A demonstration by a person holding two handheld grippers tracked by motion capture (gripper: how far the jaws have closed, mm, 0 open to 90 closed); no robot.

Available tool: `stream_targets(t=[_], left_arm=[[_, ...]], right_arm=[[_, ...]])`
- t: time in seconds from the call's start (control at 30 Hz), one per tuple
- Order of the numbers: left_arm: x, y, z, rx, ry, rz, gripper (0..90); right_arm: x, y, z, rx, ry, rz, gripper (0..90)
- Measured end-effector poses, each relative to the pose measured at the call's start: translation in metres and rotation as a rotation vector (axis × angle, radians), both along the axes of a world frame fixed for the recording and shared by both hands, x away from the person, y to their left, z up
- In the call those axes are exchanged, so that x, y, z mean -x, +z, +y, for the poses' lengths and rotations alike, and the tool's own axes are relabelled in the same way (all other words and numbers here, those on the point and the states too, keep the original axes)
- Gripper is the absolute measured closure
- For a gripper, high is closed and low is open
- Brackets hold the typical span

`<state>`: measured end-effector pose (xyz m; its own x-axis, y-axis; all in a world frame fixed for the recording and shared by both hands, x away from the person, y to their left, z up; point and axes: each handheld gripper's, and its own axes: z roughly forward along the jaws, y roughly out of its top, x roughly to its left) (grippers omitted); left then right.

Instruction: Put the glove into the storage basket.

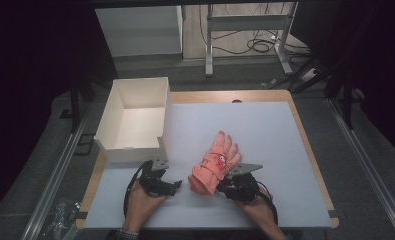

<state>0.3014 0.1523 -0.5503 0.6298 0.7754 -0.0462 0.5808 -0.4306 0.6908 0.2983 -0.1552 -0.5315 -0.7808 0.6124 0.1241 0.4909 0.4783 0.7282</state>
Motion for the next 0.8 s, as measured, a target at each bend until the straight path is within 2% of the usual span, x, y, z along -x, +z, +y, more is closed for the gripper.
stream_targets(t=[0.03, 0.07, 0.27, 0.43, 0.63, 0.73, 0.77, 0.8], left_arm=[[0.000, 0.000, 0.000, 0.000, 0.000, 0.000, 4.4], [0.000, 0.000, 0.000, 0.000, 0.000, 0.000, 4.4], [0.000, 0.000, 0.000, 0.002, 0.000, -0.001, 4.3], [0.000, 0.000, 0.000, 0.000, -0.001, -0.001, 4.2], [0.000, 0.000, 0.000, -0.002, 0.000, 0.000, 4.3], [0.001, 0.001, -0.001, -0.005, 0.002, 0.001, 4.6], [0.001, 0.001, -0.001, -0.004, 0.004, 0.002, 4.6], [0.002, 0.003, -0.003, -0.008, -0.005, 0.019, 4.6]], right_arm=[[0.000, 0.000, 0.000, 0.000, 0.000, 0.000, 65.7], [-0.003, 0.000, 0.004, 0.009, -0.009, -0.019, 65.7], [-0.015, -0.001, 0.012, 0.011, -0.025, -0.029, 65.7], [-0.015, 0.000, 0.010, 0.011, -0.012, -0.035, 64.8], [-0.012, 0.007, -0.010, 0.025, -0.030, -0.062, 59.2], [-0.015, 0.011, -0.025, 0.034, -0.053, -0.071, 54.8], [-0.017, 0.013, -0.036, 0.034, -0.072, -0.077, 51.4], [-0.018, 0.013, -0.042, 0.036, -0.083, -0.082, 49.2]])
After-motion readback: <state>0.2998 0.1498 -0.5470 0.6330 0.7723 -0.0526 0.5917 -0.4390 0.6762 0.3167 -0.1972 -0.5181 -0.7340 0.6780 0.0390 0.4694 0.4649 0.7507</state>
